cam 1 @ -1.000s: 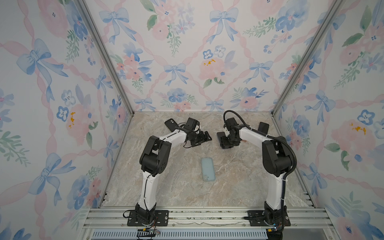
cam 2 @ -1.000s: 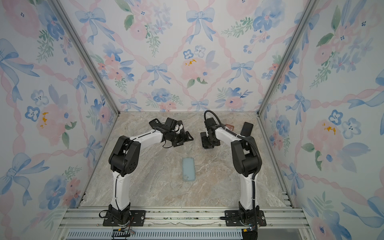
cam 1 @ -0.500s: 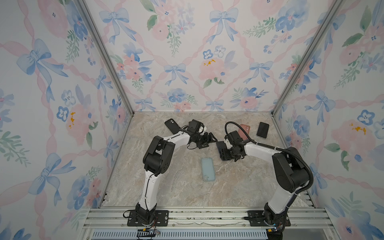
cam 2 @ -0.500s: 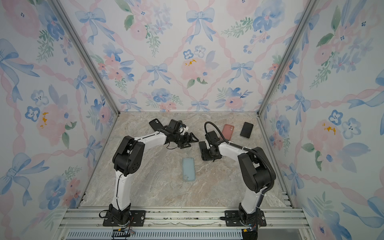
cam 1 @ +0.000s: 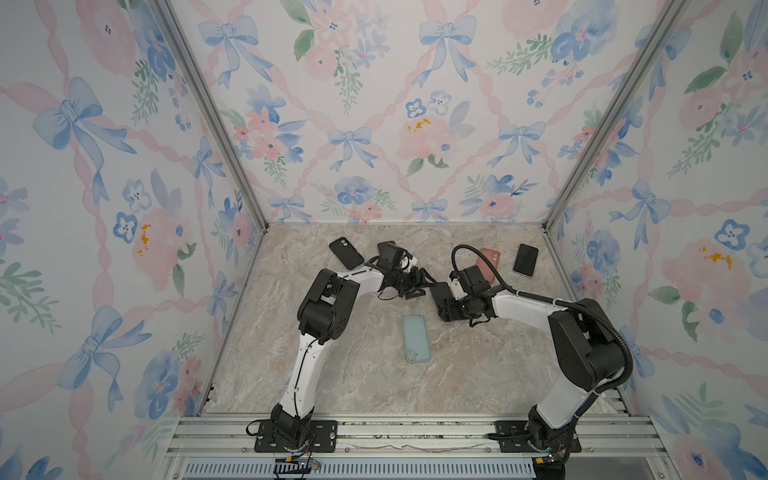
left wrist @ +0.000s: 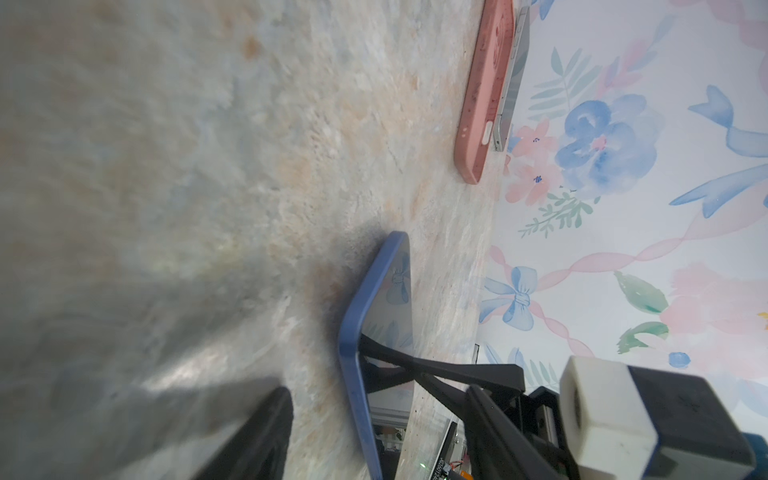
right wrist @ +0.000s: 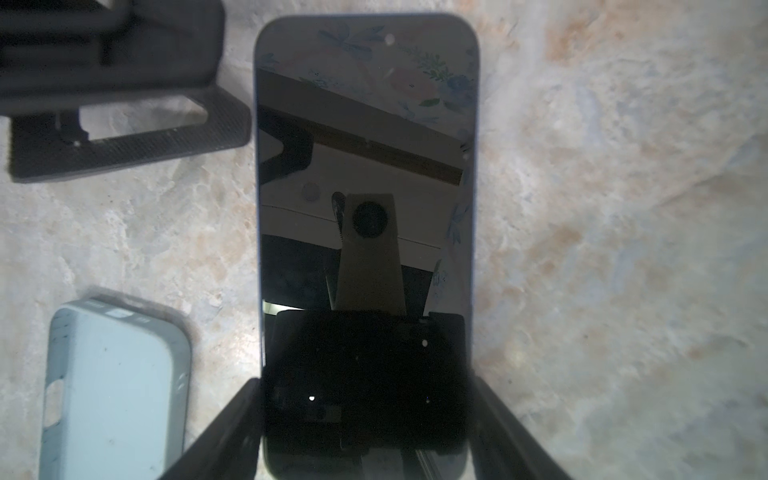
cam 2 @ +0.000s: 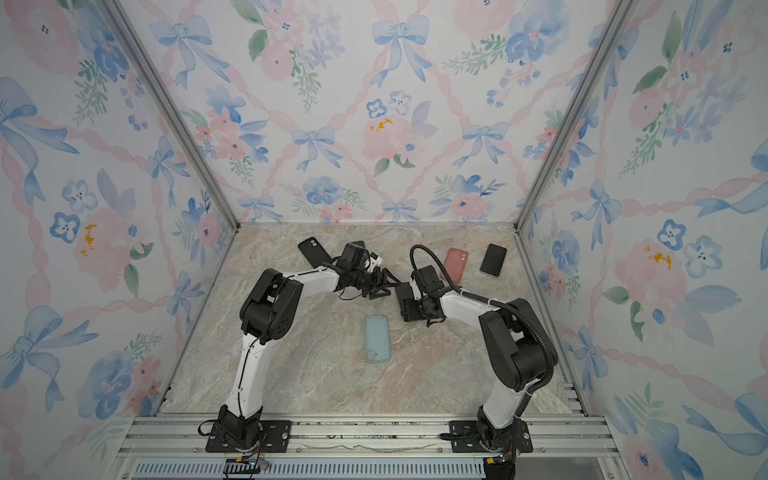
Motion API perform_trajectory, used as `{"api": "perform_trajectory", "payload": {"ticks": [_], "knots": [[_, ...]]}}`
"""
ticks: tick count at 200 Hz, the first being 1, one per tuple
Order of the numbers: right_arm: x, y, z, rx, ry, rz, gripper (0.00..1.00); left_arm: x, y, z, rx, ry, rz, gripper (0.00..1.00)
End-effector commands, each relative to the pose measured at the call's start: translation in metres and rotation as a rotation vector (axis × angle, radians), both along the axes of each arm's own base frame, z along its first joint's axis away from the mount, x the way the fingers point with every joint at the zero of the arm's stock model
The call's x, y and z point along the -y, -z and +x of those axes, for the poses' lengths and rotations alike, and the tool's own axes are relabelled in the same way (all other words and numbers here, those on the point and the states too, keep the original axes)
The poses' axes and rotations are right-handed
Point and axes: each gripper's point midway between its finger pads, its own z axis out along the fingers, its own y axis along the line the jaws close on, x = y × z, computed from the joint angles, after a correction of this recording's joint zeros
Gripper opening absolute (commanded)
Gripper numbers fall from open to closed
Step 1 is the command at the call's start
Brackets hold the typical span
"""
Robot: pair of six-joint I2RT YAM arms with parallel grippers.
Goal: Put the phone into the phone case
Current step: 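Carry the blue-edged phone toward the left gripper and let the left gripper grasp it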
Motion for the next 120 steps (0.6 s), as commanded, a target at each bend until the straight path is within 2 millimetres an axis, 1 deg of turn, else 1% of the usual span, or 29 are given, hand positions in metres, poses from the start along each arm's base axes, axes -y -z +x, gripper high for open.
{"api": "perform_trajectory", "payload": {"ticks": [1,7,21,38,69,106,120], "knots": [[-0.005,0.001,-0.009,-0.02,-0.014,0.046,0.59,0.001,0.021,0.0,-0.05,-0.01,-0.01,0.59],[-0.005,0.002,-0.01,-0.02,-0.019,0.053,0.59,0.001,0.023,0.0,-0.055,-0.011,-0.011,0.57],[-0.007,0.003,-0.011,-0.02,-0.028,0.068,0.59,0.002,0.027,0.0,-0.064,-0.014,-0.018,0.55],[-0.008,0.005,-0.012,-0.022,-0.037,0.072,0.59,0.005,0.03,0.002,-0.066,-0.011,-0.035,0.5],[-0.009,0.006,-0.012,-0.02,-0.039,0.078,0.59,0.004,0.039,0.004,-0.078,-0.017,-0.051,0.46],[-0.009,0.009,-0.014,-0.025,-0.046,0.079,0.59,0.005,0.045,0.005,-0.071,-0.016,-0.061,0.39],[-0.008,0.008,-0.013,-0.022,-0.045,0.08,0.59,0.005,0.046,0.005,-0.071,-0.014,-0.063,0.35]]}}
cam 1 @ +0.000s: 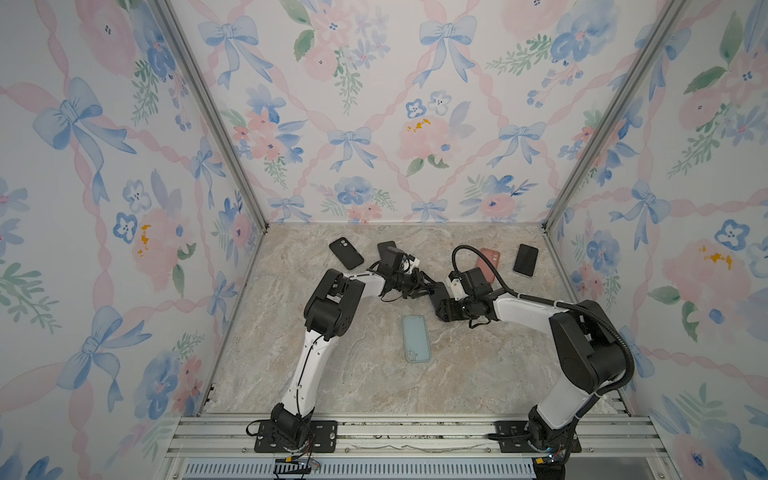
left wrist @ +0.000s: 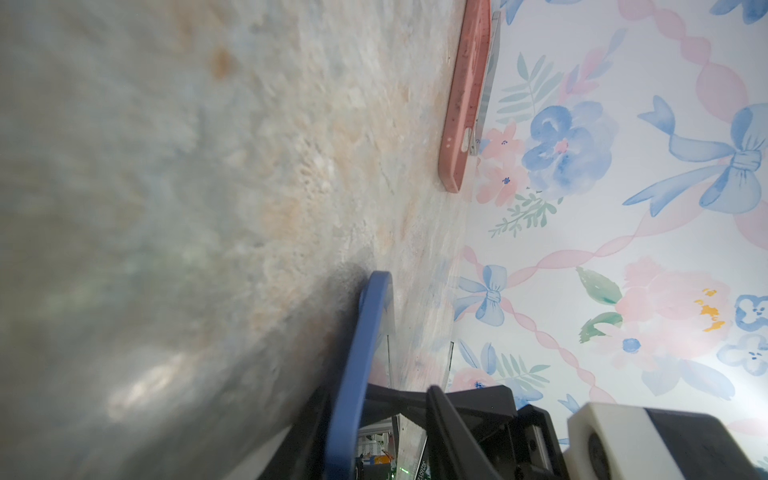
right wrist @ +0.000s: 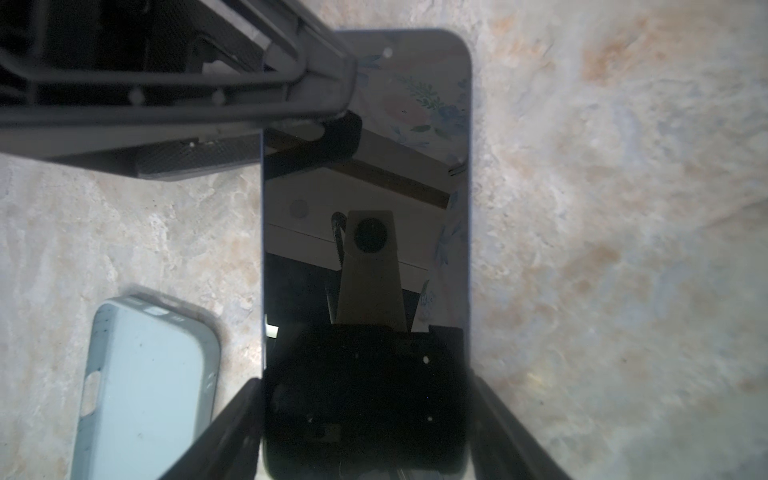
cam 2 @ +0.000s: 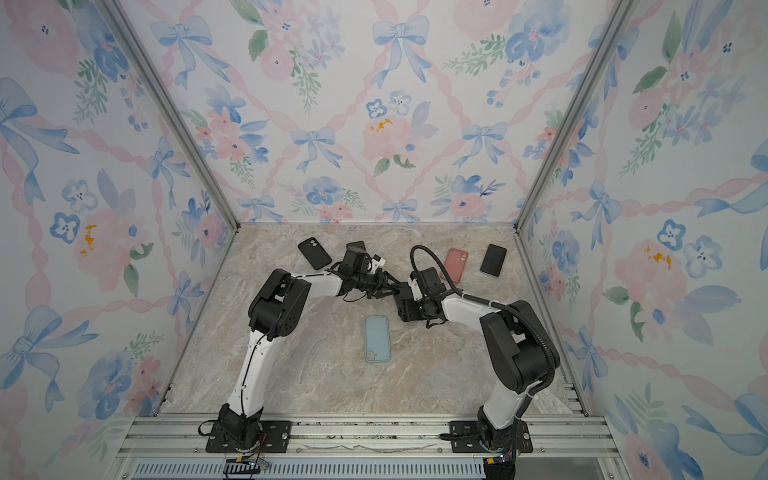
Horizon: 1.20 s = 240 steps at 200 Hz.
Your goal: Put the phone into the phone case
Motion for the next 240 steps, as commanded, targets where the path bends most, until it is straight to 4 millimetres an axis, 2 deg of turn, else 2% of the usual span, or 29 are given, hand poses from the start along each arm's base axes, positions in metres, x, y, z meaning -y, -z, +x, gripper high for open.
{"api": "perform_trajectory", "payload": {"ticks": [1,77,104,140,172,177,202,240], "knots": [[0.0,0.01,-0.014,-0.049,-0.021,0.012,0.59,-0.007,0.035,-0.002,-0.059,-0.019,0.043,0.34],[-0.001,0.005,-0.009,-0.032,-0.022,0.011,0.64,-0.01,0.032,-0.005,-0.043,-0.016,0.04,0.16],[-0.001,0.002,-0.005,-0.027,-0.019,0.002,0.72,-0.011,0.032,-0.007,-0.036,-0.011,0.037,0.11],[0.0,-0.012,0.005,0.004,-0.004,-0.012,0.86,-0.011,0.031,-0.008,-0.035,-0.014,0.033,0.06],[0.004,-0.035,0.007,0.018,0.083,-0.01,0.88,-0.01,0.02,-0.005,-0.02,-0.028,0.014,0.02],[0.006,-0.049,0.007,0.042,0.122,0.011,0.88,-0.01,0.018,-0.005,-0.019,-0.032,0.008,0.02],[0.014,-0.08,-0.002,0.077,0.34,0.176,0.85,-0.008,-0.004,-0.002,0.001,-0.049,-0.032,0.0],[0.014,-0.112,-0.025,0.055,0.599,0.581,0.81,-0.007,-0.044,-0.002,0.02,-0.084,-0.125,0.0]]}}
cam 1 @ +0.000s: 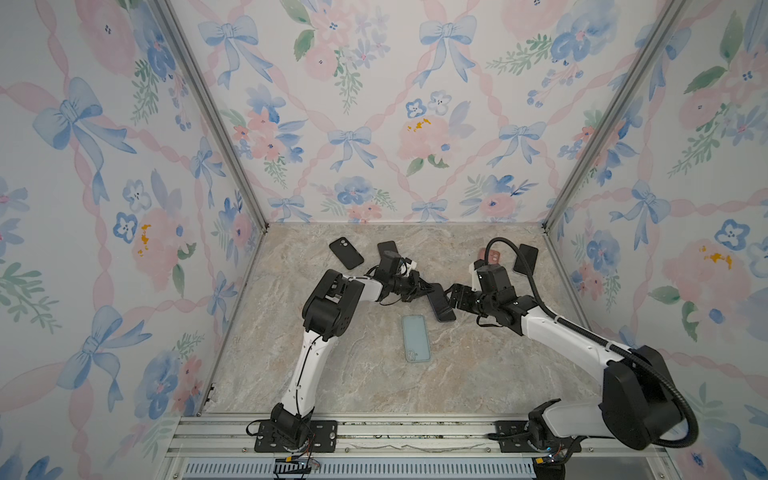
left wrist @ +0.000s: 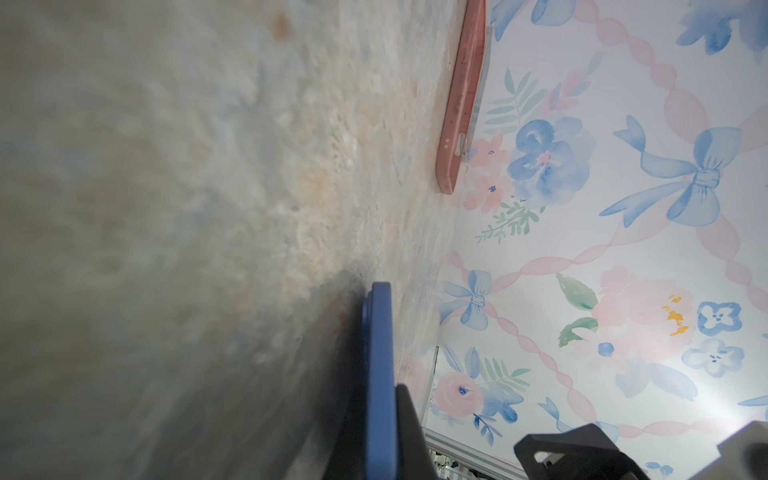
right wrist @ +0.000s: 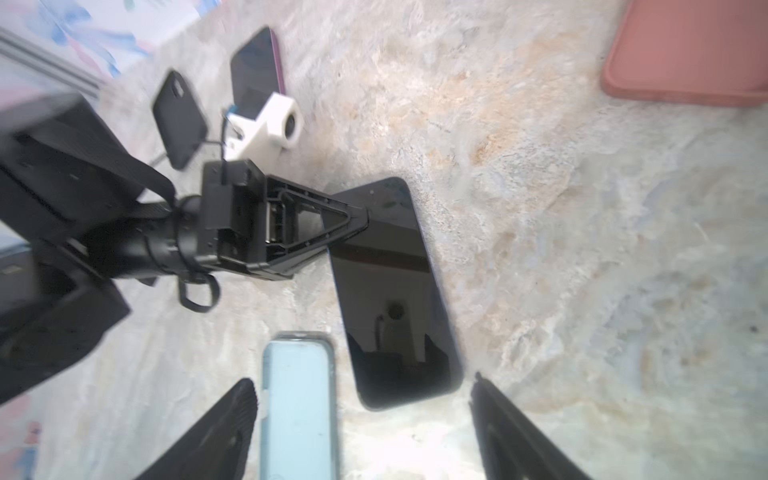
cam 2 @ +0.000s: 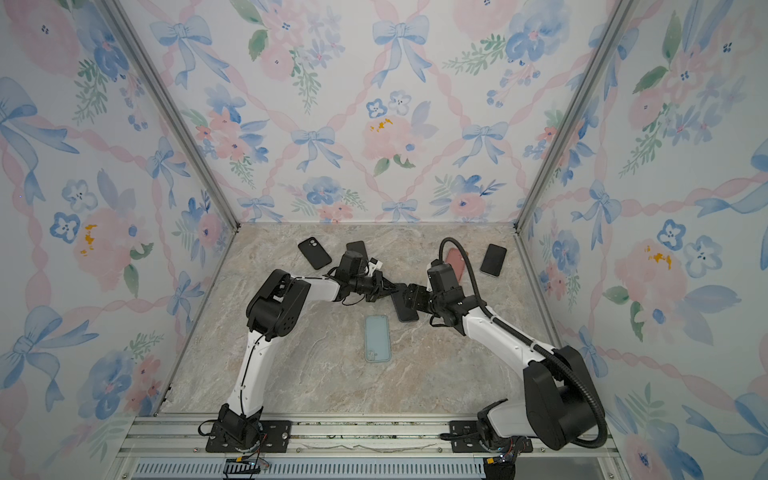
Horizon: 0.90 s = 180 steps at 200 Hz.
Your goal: Put the phone into the phone case
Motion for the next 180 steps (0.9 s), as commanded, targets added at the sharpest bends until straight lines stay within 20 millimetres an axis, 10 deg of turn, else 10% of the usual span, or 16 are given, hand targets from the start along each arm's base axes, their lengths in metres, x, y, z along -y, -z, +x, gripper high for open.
{"api": "perform_trajectory", "payload": {"ticks": [1,95,180], "knots": [[-0.002,-0.008,-0.011,-0.052,0.189,0.293,0.81,0.0,-0.042,0.006,0.056,-0.038,-0.074,0.0],[0.025,-0.023,-0.035,0.034,0.411,0.81,0.77,0.002,-0.096,-0.005,0.065,-0.091,-0.28,0.0],[0.018,-0.026,-0.025,0.141,0.363,0.935,0.62,0.005,-0.128,-0.012,0.053,-0.11,-0.384,0.0]]}}
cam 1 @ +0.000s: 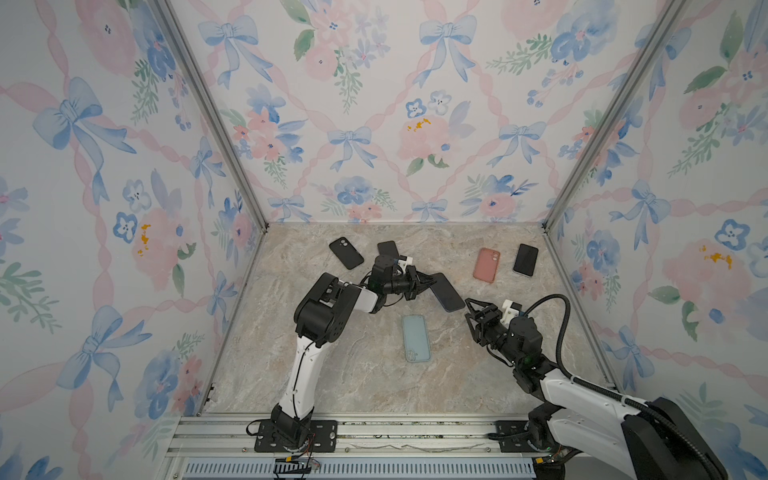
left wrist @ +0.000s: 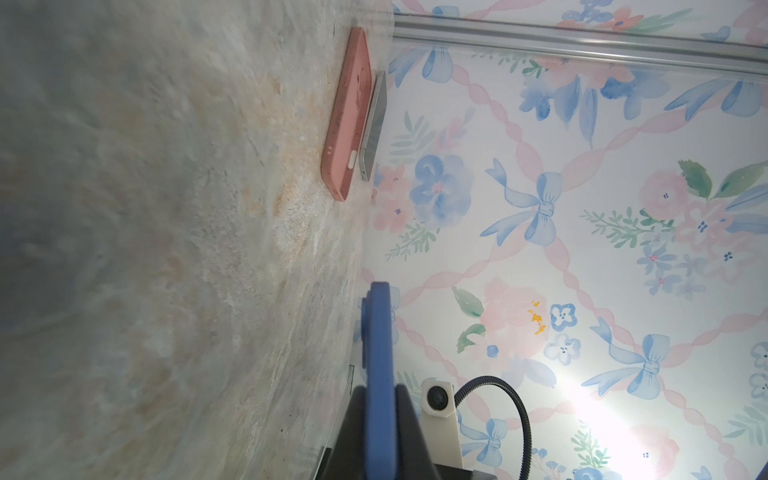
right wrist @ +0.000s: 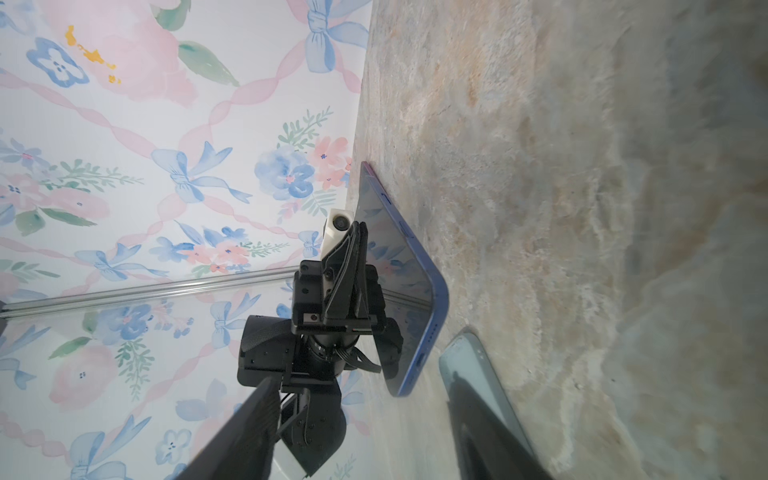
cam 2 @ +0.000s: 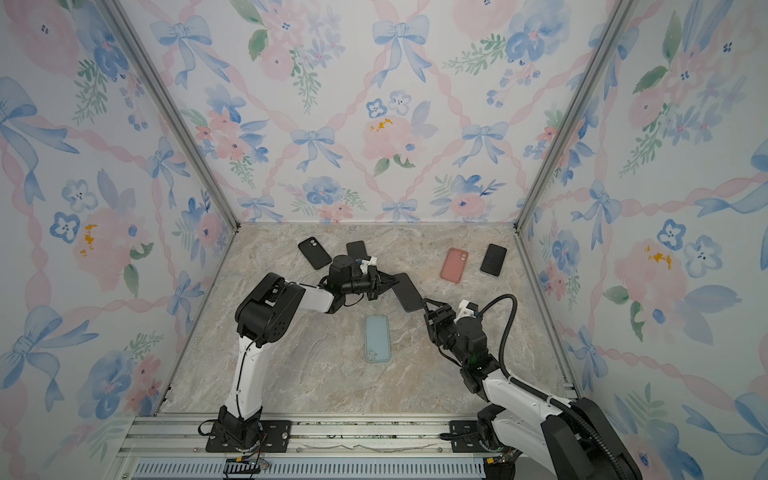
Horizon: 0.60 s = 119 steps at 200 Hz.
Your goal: Put the phone into the phone case
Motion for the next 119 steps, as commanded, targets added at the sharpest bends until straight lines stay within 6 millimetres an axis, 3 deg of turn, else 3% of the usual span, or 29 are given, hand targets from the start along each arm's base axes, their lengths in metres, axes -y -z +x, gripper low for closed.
{"api": "perform_trajectory", "payload": {"ticks": [1,57,94,119], "knots": [[-0.006,-0.023,0.009,0.113,0.004,0.082,0.62,0.003,-0.058,-0.002,0.09,0.003,-0.122,0.0],[-0.027,-0.017,0.025,0.159,-0.054,0.166,0.48,0.0,-0.067,-0.006,0.103,-0.001,-0.131,0.0],[-0.02,-0.022,0.023,0.185,-0.038,0.151,0.4,-0.002,-0.064,-0.008,0.098,-0.004,-0.124,0.0],[-0.022,-0.024,0.024,0.191,-0.044,0.152,0.3,-0.002,-0.061,-0.008,0.096,-0.008,-0.12,0.0]]}}
